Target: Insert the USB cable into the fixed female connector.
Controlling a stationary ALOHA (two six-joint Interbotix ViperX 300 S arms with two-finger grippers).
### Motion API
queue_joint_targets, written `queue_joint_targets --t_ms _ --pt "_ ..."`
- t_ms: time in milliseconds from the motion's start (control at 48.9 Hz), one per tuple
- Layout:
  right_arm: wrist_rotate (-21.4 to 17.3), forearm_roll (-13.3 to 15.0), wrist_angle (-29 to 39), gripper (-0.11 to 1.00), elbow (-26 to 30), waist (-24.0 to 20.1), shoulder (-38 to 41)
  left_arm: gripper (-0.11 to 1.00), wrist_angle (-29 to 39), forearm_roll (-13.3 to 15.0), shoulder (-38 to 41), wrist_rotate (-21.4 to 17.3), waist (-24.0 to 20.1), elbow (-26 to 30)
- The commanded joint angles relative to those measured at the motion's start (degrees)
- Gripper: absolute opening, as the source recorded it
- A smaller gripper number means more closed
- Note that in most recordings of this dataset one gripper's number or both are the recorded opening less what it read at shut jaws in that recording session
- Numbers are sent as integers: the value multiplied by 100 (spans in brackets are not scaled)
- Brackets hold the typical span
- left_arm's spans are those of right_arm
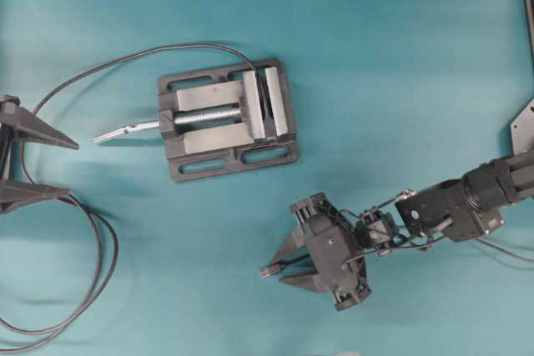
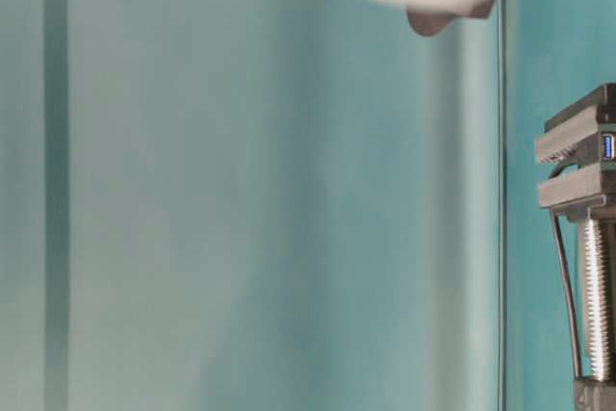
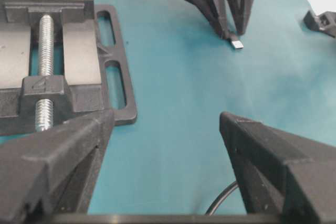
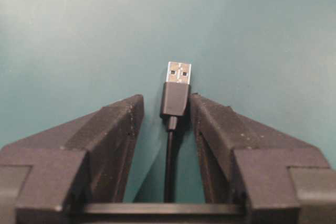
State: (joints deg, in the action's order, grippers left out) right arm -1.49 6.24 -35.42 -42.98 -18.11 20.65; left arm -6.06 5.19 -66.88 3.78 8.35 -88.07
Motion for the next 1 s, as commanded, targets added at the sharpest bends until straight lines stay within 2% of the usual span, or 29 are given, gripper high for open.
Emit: queue_joint_targets --t_ms 0,184,409,736,899,981 --pt "9 -9 35 43 26 0 -70 95 -35 -18 44 70 0 62" --pt "18 -9 53 21 -44 0 -105 95 -35 -26 44 70 0 62" --pt "9 -9 79 21 -26 35 -105 95 -35 -18 44 70 0 -53" --pt "9 -26 114 21 -88 457 -299 95 -211 -18 44 105 0 -202" --pt "62 -308 149 21 -62 510 -352 95 -211 -18 44 105 0 -202" --pt "176 -554 185 21 -53 413 -360 95 -211 -18 44 105 0 -202"
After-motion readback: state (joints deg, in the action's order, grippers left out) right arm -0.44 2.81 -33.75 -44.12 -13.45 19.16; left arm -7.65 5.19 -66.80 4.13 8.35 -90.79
